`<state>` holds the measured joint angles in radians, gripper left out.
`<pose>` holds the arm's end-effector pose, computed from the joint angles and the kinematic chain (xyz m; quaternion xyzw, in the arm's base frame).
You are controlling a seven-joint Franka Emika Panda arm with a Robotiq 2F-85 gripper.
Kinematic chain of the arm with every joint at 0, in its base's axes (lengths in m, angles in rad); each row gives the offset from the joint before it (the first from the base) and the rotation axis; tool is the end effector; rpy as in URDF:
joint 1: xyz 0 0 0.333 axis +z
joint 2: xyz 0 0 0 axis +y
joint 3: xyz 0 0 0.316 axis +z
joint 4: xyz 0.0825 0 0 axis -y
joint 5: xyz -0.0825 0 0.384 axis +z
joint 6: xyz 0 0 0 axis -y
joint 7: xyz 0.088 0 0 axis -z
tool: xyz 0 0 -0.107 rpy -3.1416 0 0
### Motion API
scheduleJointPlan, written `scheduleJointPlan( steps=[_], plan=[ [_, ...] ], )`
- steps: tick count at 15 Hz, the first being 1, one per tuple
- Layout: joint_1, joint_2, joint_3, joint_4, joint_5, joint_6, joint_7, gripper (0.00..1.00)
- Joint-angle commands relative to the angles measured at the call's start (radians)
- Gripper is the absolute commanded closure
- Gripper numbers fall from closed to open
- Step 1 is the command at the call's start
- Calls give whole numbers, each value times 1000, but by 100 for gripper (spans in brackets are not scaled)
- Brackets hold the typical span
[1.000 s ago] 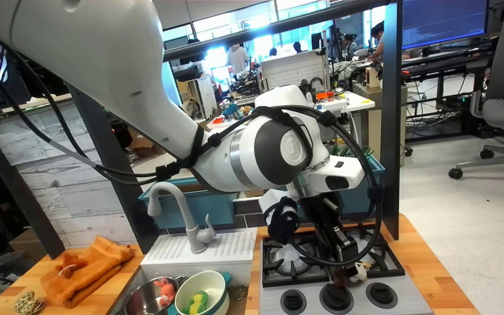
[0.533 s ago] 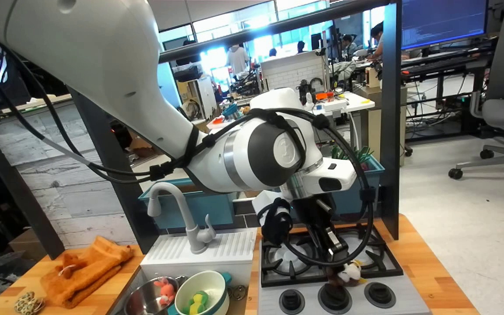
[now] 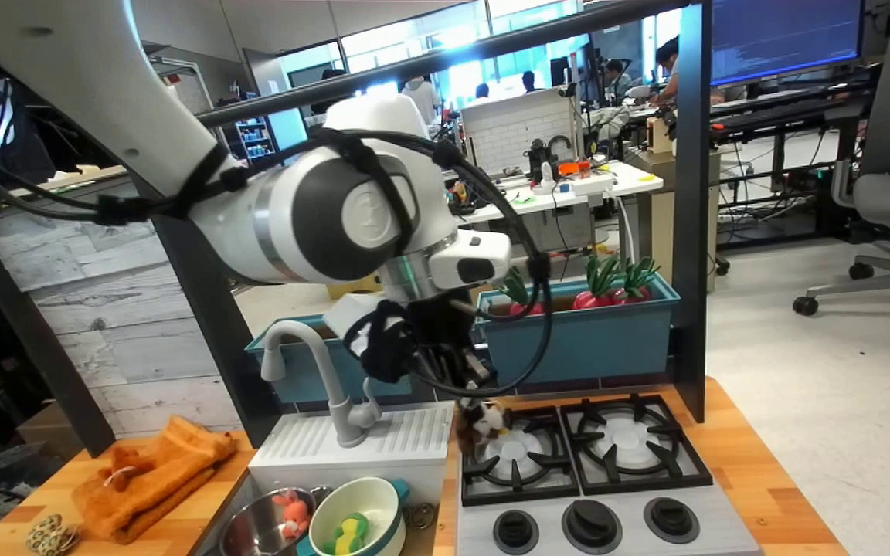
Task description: Put the plushies inside the pots in the sink, wipe the counter with the towel, and then remove the pink plushy from the pot and put it on the stove
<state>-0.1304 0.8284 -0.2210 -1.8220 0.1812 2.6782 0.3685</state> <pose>0.5986 -0.2196 0.0933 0.9188 -0.3919 0.0280 0.0376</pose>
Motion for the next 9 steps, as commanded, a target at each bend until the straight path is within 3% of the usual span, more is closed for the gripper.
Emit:
scheduleJointPlan(
  steps=[1, 5, 7, 9],
  plan=[
    [-14, -155, 128, -232, 26, 111, -148, 99],
    [-53, -128, 302, -298, 45, 229, -295, 99],
    [-78, -68, 366, -266, 26, 259, -372, 99],
    [-76, -22, 385, -235, 12, 259, -399, 99]
  ],
)
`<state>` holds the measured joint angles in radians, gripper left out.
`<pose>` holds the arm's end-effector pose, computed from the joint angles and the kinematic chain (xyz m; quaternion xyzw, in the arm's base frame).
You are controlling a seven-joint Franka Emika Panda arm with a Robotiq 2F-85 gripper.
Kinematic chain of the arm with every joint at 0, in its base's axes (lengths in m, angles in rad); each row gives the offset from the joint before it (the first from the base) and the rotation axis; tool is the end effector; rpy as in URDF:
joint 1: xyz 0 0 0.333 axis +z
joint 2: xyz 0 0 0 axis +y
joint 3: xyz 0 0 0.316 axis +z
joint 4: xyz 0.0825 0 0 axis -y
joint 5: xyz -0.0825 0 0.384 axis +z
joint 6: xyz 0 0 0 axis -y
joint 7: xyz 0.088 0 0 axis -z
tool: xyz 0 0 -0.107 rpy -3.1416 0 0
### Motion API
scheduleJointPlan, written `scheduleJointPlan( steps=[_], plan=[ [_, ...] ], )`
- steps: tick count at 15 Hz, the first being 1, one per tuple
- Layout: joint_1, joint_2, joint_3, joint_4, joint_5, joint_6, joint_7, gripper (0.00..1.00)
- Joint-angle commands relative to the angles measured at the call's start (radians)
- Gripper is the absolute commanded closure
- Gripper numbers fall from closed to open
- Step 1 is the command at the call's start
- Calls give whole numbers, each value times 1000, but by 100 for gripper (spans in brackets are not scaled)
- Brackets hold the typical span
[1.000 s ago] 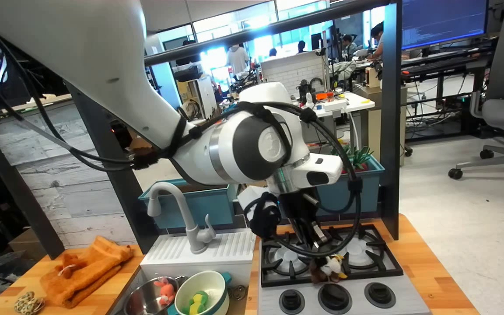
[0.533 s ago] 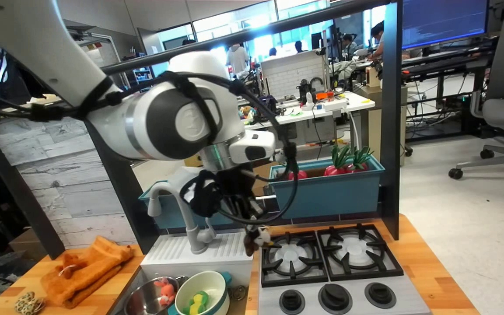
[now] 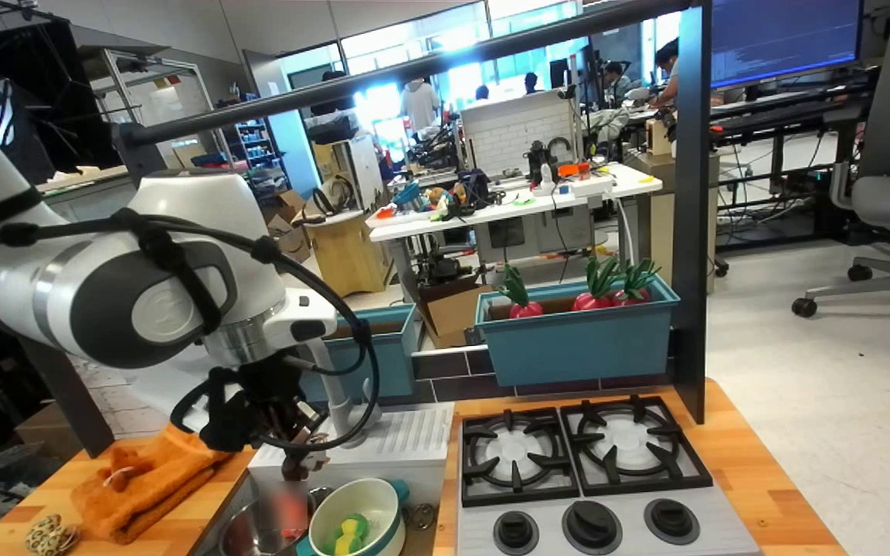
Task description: Put the plushies inside the pots in the sink, wipe the counter with the towel, and then remove the pink plushy from the pot and put it on the stove
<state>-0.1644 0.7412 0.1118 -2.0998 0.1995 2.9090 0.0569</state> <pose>0.5602 -0.0380 0.0685 -0.9836 0.1658 -0.0325 0.0634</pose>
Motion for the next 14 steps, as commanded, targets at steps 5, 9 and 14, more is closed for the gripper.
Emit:
scheduleJointPlan(
  steps=[5, 9, 14],
  plan=[
    [-15, 63, 29, 38, -1, 12, -62, 94],
    [-20, 53, 15, 30, 2, 5, -55, 55],
    [39, 38, -2, -36, -23, 83, -54, 19]
  ],
)
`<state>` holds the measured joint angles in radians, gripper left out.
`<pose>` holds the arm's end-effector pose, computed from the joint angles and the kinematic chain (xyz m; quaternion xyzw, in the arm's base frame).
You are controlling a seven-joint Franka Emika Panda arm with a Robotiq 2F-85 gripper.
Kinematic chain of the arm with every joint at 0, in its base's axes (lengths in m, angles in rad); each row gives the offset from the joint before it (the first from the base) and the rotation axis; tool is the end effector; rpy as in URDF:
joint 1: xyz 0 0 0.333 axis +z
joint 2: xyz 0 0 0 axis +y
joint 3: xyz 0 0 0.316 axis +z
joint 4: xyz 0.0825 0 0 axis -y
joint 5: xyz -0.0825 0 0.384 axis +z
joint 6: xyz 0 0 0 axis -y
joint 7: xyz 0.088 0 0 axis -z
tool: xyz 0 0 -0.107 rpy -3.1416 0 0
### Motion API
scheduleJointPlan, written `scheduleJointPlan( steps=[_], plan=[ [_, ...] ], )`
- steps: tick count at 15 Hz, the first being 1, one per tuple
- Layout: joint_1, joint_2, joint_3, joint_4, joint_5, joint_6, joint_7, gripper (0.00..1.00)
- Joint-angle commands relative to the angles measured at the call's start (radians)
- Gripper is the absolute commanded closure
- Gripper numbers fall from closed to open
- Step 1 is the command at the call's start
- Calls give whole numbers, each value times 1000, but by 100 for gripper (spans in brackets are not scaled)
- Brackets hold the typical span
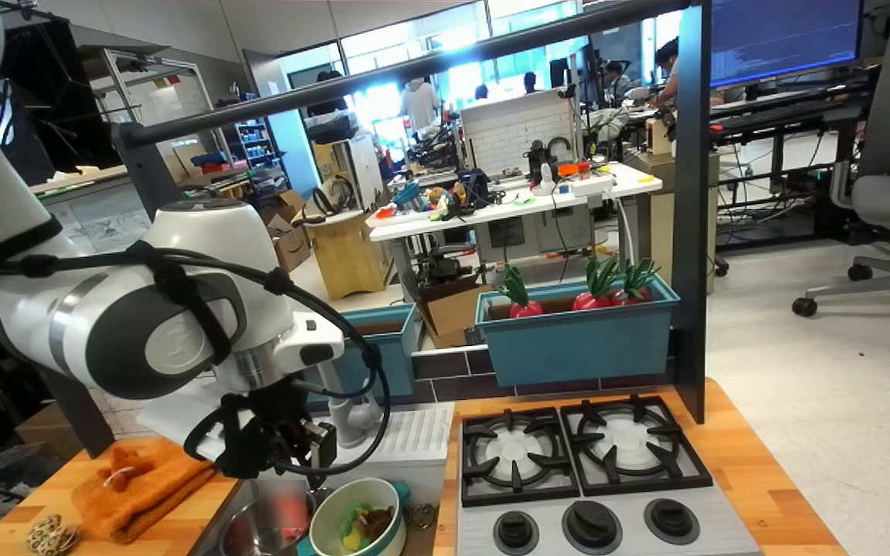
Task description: Put the plushies inside the pots in the sink, wipe the counter with the towel, and then remove the pink plushy from the pot and put it on the stove
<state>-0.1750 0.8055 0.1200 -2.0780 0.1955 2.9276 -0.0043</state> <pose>0.5542 -0.0379 0.0409 -0.9879 0.1391 -0.0228 0.0649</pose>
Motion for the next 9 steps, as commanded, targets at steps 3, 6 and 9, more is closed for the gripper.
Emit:
scheduleJointPlan(
  steps=[3, 6, 9],
  plan=[
    [98, -43, 57, -155, -47, 215, -20, 0],
    [236, -5, 75, -201, -92, 380, 10, 0],
    [451, 18, 28, -222, -91, 543, 35, 0]
  ],
)
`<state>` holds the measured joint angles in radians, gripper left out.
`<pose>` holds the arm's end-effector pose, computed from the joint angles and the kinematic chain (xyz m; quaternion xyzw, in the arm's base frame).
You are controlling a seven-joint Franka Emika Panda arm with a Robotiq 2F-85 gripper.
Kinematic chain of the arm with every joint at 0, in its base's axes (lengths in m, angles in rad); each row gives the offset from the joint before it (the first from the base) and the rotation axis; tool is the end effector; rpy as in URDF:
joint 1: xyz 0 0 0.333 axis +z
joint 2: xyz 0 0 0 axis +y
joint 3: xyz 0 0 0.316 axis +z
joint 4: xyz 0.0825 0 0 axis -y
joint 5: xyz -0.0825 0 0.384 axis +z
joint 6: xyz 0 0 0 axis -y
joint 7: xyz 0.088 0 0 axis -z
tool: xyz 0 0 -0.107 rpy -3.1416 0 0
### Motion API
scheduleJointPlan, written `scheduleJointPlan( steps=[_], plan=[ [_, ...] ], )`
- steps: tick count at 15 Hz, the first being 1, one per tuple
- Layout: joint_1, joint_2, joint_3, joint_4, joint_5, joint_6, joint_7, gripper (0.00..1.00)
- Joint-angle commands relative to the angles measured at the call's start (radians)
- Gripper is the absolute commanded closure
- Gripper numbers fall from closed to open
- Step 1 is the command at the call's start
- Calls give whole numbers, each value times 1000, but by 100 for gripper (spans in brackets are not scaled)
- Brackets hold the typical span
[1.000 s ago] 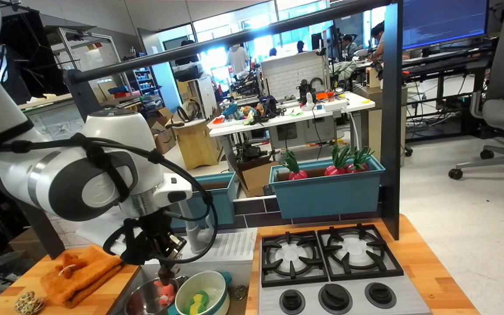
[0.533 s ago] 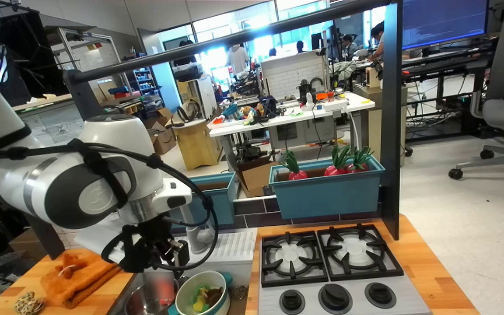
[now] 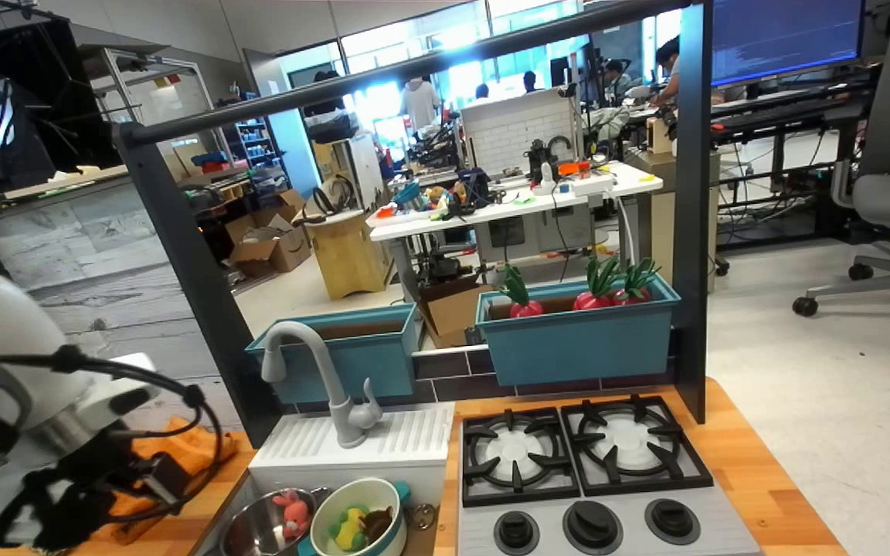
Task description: Put the plushies inside the pots in the sink, wipe the counter with the towel, and then remove the pink plushy from the pot and put it on the stove
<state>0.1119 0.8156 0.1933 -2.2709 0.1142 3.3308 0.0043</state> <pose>0.4812 0.1514 0.0340 -0.9889 -0.0536 -0.1128 0.0806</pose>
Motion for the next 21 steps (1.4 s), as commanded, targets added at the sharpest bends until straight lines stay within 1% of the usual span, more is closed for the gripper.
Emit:
scheduleJointPlan(
  steps=[1, 2, 3, 4, 5, 6, 7, 9, 10, 11, 12, 14, 16, 19, 20, 21],
  plan=[
    [241, 9, -63, -34, 7, 196, 30, 0],
    [294, 16, -71, -30, 17, 248, 25, 0],
    [346, 21, -81, -18, 43, 262, 31, 0],
    [371, 15, -79, -8, 59, 213, 45, 0],
    [321, 14, -58, -16, 27, 168, 45, 0],
    [357, 14, -63, -9, 41, 166, 51, 0],
    [375, 14, -66, -5, 46, 166, 53, 0],
    [375, 14, -73, -3, 47, 166, 53, 0],
    [391, 67, -98, 36, 43, 236, 43, 0],
    [389, 107, -96, 78, 28, 273, 34, 0],
    [380, 133, -87, 111, 10, 294, 24, 0],
    [369, 185, -71, 190, -21, 295, 15, 0],
    [343, 225, -49, 267, -45, 257, 25, 0],
    [314, 260, -23, 343, -42, 176, 50, 0],
    [320, 244, -30, 345, -11, 97, 71, 0],
    [318, 236, -31, 346, 1, 59, 86, 0]
  ],
)
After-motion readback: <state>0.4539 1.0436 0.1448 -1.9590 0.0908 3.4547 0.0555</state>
